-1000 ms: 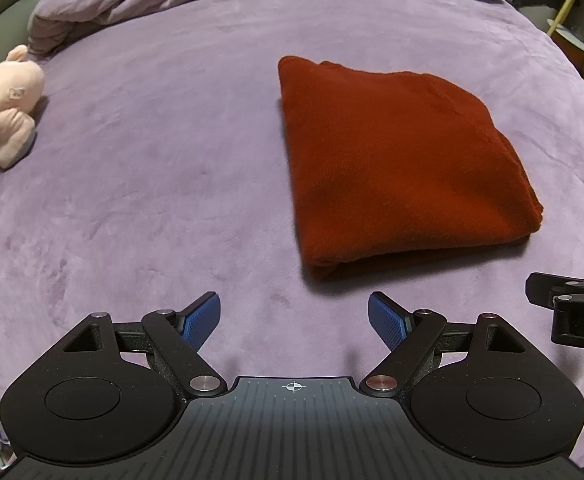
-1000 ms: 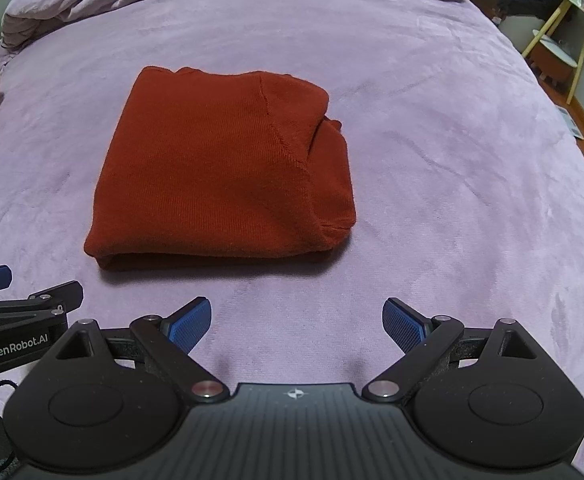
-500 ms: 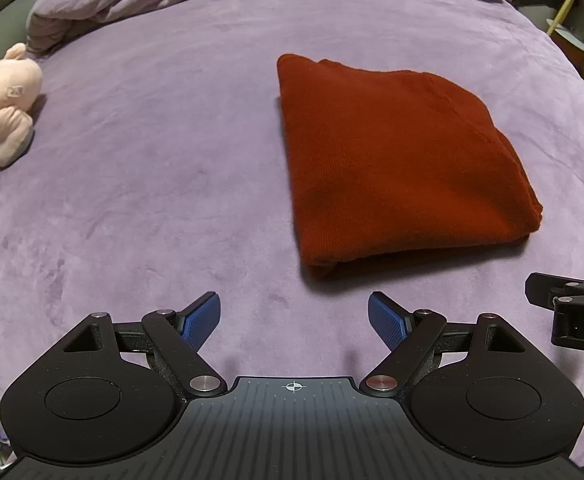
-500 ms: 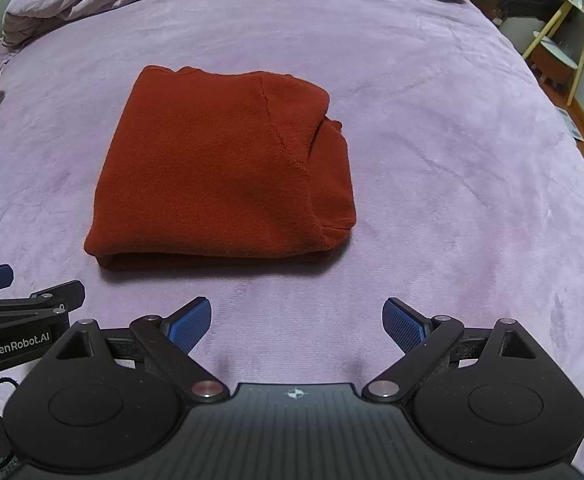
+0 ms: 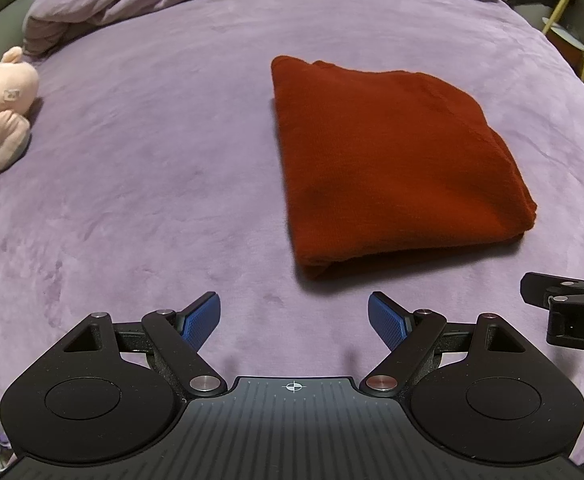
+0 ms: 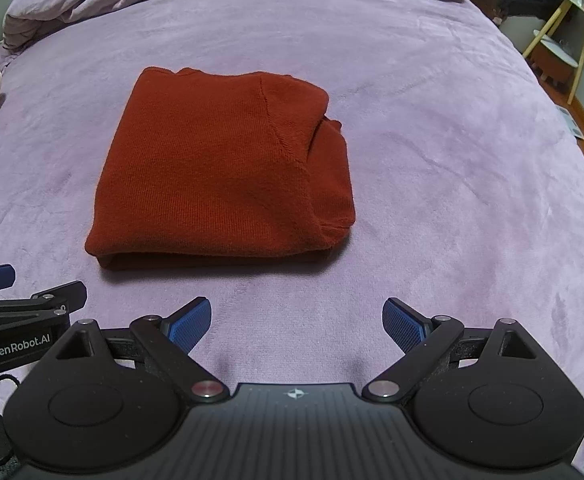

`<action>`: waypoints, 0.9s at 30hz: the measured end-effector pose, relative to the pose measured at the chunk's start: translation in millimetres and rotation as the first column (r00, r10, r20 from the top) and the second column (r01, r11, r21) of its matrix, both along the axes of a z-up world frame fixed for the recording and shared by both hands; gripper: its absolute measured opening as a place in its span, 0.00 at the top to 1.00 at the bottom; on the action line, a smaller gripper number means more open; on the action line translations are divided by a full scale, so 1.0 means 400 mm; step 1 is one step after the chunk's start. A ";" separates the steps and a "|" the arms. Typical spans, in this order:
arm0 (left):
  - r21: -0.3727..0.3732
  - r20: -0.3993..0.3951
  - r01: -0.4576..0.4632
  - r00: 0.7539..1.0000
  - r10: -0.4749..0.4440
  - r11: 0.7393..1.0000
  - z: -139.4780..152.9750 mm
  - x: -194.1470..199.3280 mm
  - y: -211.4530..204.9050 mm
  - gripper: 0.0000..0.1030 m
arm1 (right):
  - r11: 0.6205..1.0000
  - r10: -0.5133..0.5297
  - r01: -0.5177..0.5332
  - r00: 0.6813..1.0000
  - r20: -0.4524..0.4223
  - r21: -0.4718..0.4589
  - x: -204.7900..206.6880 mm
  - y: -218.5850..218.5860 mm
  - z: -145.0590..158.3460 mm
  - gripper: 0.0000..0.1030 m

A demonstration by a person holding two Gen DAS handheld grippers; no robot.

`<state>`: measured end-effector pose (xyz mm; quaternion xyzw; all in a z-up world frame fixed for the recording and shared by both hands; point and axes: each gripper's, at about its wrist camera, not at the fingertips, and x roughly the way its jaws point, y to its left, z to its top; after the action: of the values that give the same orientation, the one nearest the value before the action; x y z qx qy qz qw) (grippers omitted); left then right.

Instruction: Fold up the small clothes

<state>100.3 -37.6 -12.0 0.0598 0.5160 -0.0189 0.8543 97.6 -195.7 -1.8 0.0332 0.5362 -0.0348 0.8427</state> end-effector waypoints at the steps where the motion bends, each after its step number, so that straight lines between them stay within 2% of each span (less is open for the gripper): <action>1: -0.002 0.000 0.000 1.000 0.000 1.000 0.000 0.001 0.000 0.16 | 1.000 0.000 0.000 1.000 0.000 0.000 0.000 0.000 0.000 0.10; 27: -0.014 0.021 0.017 1.000 -0.017 1.000 0.007 -0.006 -0.001 0.17 | 1.000 0.001 -0.001 1.000 0.003 -0.008 -0.006 0.000 -0.003 0.10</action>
<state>98.0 -37.8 -9.3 0.0582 0.5064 -0.0294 0.8598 95.0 -195.8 -3.0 0.0296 0.5348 -0.0368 0.8437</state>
